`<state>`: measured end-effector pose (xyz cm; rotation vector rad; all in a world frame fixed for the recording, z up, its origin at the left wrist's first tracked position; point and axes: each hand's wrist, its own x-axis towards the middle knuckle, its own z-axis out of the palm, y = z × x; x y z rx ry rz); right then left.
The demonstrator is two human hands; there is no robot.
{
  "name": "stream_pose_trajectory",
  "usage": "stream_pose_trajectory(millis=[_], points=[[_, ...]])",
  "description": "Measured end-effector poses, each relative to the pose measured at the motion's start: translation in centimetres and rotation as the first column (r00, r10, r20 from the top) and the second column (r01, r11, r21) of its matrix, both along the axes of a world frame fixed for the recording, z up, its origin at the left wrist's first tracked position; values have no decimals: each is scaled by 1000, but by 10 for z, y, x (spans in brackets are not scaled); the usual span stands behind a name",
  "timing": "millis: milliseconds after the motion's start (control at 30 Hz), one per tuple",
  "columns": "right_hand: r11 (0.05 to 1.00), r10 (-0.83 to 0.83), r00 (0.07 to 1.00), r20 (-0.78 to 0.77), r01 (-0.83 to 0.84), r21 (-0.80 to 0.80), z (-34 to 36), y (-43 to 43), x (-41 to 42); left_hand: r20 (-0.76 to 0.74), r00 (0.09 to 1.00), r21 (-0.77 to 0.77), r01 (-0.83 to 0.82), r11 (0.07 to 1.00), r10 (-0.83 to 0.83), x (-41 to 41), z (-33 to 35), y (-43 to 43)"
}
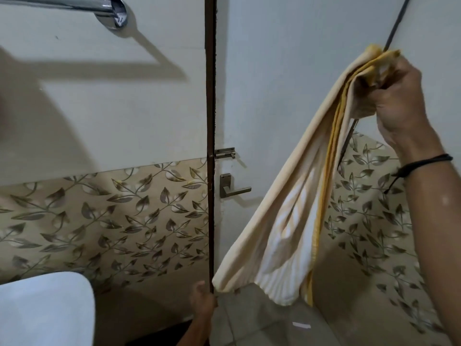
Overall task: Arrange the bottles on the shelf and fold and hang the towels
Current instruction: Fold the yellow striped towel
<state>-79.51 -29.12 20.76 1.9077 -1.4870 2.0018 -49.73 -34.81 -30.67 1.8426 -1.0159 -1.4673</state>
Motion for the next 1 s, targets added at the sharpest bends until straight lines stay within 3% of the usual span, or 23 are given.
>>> stream_pose_trajectory(millis=[67, 133, 267, 400, 533, 700, 767, 867, 1000], points=[[999, 11, 998, -63, -9, 32, -2, -4, 2, -100, 995, -190, -26, 982, 7, -1, 30, -5], [994, 54, 985, -162, -37, 106, -5, -8, 8, -167, 966, -419, 114, 901, -200, -10, 74, -10], [972, 156, 943, -294, -94, 215, -9, -19, 24, -80, 840, -630, 374, 680, -536, -45, 163, -17], [961, 199, 907, -371, -106, 256, -9, -26, 30, -4, 831, -750, 366, 551, -557, -80, 222, -26], [966, 172, 900, -401, -74, 249, -9, -26, 26, 94, 915, -782, 312, 540, -393, -91, 228, -28], [951, 187, 906, -381, -69, 302, -20, -22, 23, 73, 995, -662, 102, 743, -71, -74, 205, -11], [948, 188, 914, -361, -73, 309, -26, -22, 23, 14, 1000, -676, -11, 736, 27, -71, 204, 6], [944, 189, 928, -321, -82, 320, -34, -26, 31, -141, 964, -720, 56, 691, -225, -79, 212, 30], [925, 152, 918, -368, -1, 379, -43, -31, 53, -300, 814, -726, 144, 673, -497, -86, 253, 40]])
